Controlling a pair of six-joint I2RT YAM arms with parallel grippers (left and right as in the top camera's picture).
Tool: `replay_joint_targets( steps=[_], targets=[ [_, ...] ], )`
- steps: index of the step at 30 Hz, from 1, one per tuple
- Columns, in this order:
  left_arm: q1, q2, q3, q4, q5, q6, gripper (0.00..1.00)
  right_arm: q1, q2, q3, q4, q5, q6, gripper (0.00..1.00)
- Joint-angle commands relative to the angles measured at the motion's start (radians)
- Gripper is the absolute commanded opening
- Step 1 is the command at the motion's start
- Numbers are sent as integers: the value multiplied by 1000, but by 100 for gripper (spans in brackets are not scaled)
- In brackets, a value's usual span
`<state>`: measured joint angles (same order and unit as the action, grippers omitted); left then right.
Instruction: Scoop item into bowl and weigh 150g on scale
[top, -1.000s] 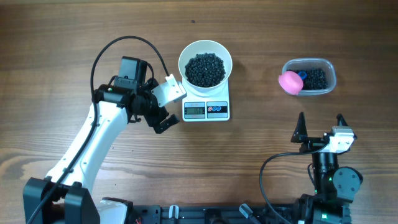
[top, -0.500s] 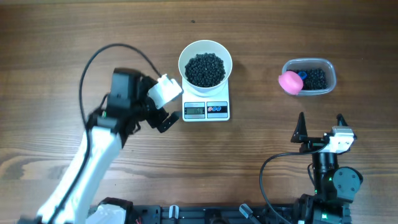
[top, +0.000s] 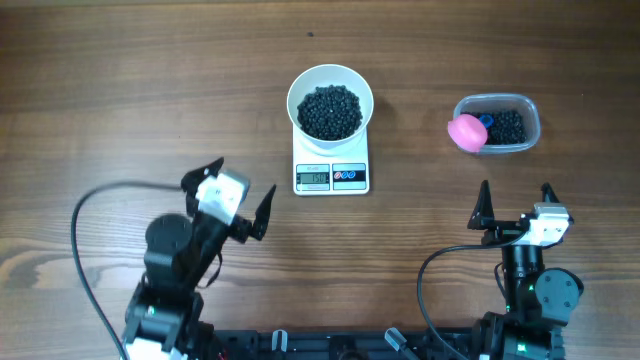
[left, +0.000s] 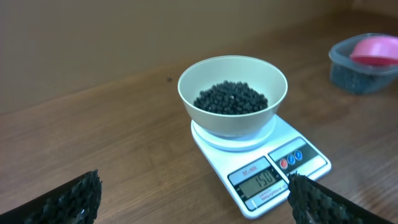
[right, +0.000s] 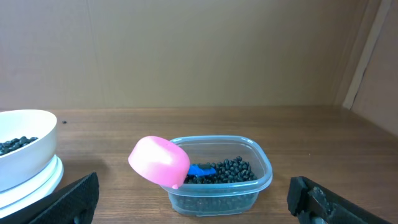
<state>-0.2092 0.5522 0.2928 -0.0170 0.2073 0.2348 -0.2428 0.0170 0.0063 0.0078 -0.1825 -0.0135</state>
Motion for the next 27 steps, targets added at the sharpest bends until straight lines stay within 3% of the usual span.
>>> replay_joint_targets(
  steps=[1, 14, 27],
  targets=[
    [5, -111, -102, 35, -71, -67, 100, 5, -13, -1, 6, -13, -12, 100],
    [5, -308, -286, 97, -86, -68, 100, 5, -13, -1, 6, -13, -12, 100],
    [5, -395, -287, -55, -105, -93, 100, 5, -13, -1, 6, -13, -12, 100]
  ],
)
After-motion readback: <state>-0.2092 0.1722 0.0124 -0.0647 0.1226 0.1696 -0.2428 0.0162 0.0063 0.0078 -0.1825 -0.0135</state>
